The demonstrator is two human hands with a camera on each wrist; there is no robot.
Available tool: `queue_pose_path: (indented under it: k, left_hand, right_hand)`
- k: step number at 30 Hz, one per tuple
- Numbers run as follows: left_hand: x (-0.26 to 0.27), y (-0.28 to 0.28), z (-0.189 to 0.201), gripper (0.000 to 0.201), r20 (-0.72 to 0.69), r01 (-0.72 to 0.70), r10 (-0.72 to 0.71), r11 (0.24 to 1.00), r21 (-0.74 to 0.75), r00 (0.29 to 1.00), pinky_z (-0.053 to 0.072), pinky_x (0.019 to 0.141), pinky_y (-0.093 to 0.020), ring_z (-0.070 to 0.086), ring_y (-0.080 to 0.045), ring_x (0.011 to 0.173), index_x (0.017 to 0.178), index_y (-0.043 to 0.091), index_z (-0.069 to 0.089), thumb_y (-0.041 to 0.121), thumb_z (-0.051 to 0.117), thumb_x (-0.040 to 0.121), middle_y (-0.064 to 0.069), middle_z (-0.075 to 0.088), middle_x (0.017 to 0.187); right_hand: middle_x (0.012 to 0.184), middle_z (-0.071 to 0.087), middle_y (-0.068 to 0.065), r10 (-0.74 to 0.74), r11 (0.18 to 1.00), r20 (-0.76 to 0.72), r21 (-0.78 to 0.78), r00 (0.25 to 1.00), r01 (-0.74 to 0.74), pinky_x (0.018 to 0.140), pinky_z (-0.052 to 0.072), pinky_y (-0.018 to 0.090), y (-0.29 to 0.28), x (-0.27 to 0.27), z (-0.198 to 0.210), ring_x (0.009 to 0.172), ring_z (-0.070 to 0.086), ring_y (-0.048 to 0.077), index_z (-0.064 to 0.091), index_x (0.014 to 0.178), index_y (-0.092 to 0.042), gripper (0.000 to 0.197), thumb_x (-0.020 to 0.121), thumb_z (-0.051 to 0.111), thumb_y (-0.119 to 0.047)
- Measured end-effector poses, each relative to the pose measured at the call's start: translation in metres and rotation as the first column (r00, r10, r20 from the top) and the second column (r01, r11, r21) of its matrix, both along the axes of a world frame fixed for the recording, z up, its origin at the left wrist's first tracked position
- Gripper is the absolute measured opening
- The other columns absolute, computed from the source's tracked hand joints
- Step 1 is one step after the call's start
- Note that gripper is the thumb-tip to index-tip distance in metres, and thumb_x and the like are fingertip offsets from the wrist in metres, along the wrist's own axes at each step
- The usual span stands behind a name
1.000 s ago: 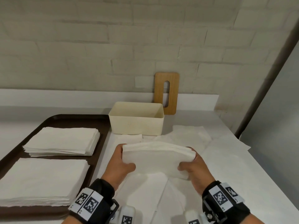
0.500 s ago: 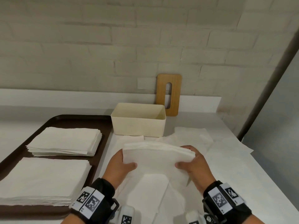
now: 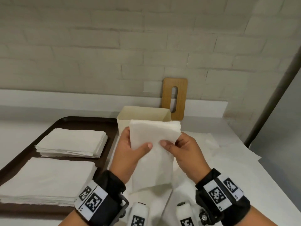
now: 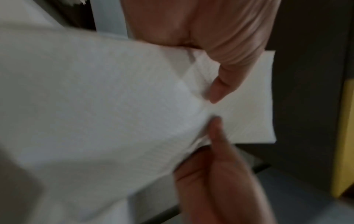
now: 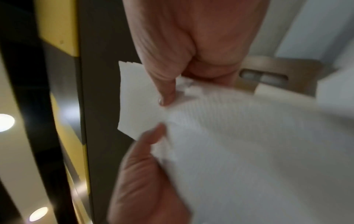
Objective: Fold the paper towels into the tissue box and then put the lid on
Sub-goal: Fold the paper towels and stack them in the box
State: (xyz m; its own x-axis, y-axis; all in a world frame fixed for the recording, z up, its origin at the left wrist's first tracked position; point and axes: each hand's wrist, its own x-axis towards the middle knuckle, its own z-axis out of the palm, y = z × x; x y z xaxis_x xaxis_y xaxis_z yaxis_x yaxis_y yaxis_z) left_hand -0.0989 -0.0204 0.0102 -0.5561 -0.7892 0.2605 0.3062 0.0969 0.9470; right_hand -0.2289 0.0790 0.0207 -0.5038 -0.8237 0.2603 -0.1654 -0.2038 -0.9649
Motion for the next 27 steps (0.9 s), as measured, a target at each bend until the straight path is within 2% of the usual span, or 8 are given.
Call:
queue_pose_path:
  k: [2,5,8,11,16,18,23,27]
  left_hand:
    - [-0.002,0.007,-0.014,0.041,0.109,0.026,-0.023,0.999,-0.026,0.994,0.053,0.068,-0.018,0.068,-0.008,0.091,0.105,0.029,0.055,-0.001,0.067,0.079,0.003,0.068,0.099]
    - [-0.002,0.016,-0.03,0.043,0.235,0.022,0.007,0.993,-0.12,0.972,0.051,0.068,-0.011,0.064,0.001,0.092,0.114,0.025,0.052,0.001,0.065,0.081,0.003,0.064,0.105]
    - [-0.002,0.013,-0.033,0.058,0.249,-0.023,0.044,0.996,-0.085,0.967,0.056,0.081,-0.028,0.063,-0.013,0.102,0.119,0.021,0.049,0.013,0.078,0.069,-0.002,0.063,0.11]
    - [-0.002,0.013,-0.019,0.055,0.251,-0.009,0.038,0.993,-0.114,0.967,0.057,0.084,-0.041,0.065,-0.017,0.099,0.115,0.021,0.052,0.019,0.072,0.064,-0.002,0.065,0.107]
    - [-0.005,0.01,-0.003,0.049,0.188,0.019,0.013,0.986,-0.166,0.982,0.055,0.069,-0.02,0.062,-0.011,0.094,0.104,0.031,0.046,0.003,0.063,0.068,0.002,0.06,0.103]
    - [-0.003,0.007,-0.011,0.05,0.227,0.029,0.006,0.988,-0.151,0.974,0.055,0.073,-0.022,0.06,-0.013,0.098,0.099,0.033,0.043,-0.004,0.062,0.072,0.001,0.058,0.106]
    - [0.0,0.008,-0.029,0.048,0.338,0.056,-0.023,0.995,-0.086,0.941,0.052,0.075,-0.026,0.059,-0.017,0.098,0.103,0.029,0.042,-0.007,0.059,0.077,-0.003,0.057,0.109]
    - [-0.002,0.007,-0.02,0.049,0.258,0.033,0.002,0.991,-0.13,0.966,0.054,0.071,-0.026,0.062,-0.018,0.094,0.105,0.028,0.045,-0.01,0.057,0.077,-0.003,0.059,0.104]
  right_hand:
    - [0.089,0.075,-0.004,-0.053,0.998,0.028,-0.017,0.998,0.054,0.077,0.057,0.029,-0.001,0.007,-0.01,0.086,0.07,0.013,0.066,0.092,-0.021,0.017,0.085,0.062,-0.006]
    - [0.1,0.071,0.001,-0.1,0.995,-0.003,0.013,0.995,0.1,0.084,0.056,0.041,0.0,0.015,-0.028,0.094,0.068,0.017,0.061,0.1,-0.026,0.024,0.083,0.067,-0.01]
    - [0.098,0.073,0.002,-0.116,0.993,0.068,0.022,0.991,0.115,0.085,0.056,0.041,0.003,0.017,-0.035,0.094,0.069,0.017,0.064,0.1,-0.026,0.037,0.068,0.077,-0.01]
    - [0.092,0.075,0.003,-0.095,0.995,0.113,-0.022,0.989,0.098,0.08,0.055,0.04,0.003,0.013,-0.026,0.089,0.071,0.021,0.067,0.093,-0.021,0.032,0.072,0.075,0.003]
    - [0.105,0.071,0.002,-0.03,0.99,0.138,-0.129,0.99,0.048,0.083,0.057,0.036,0.002,0.011,-0.013,0.1,0.067,0.017,0.062,0.108,-0.021,0.052,0.061,0.08,-0.012]
    - [0.107,0.07,0.002,-0.028,0.995,0.143,-0.092,0.989,0.041,0.083,0.057,0.036,0.001,0.011,-0.021,0.101,0.067,0.017,0.06,0.111,-0.023,0.06,0.055,0.082,-0.015]
    - [0.092,0.075,0.003,-0.046,0.999,0.178,-0.012,0.983,0.049,0.078,0.058,0.039,0.0,0.014,-0.034,0.091,0.07,0.024,0.069,0.085,-0.026,0.033,0.057,0.079,-0.011]
    - [0.091,0.076,0.006,-0.059,0.99,0.214,-0.111,0.975,0.084,0.084,0.056,0.043,-0.003,0.016,-0.022,0.091,0.071,0.026,0.074,0.081,-0.023,0.027,0.067,0.077,0.0]
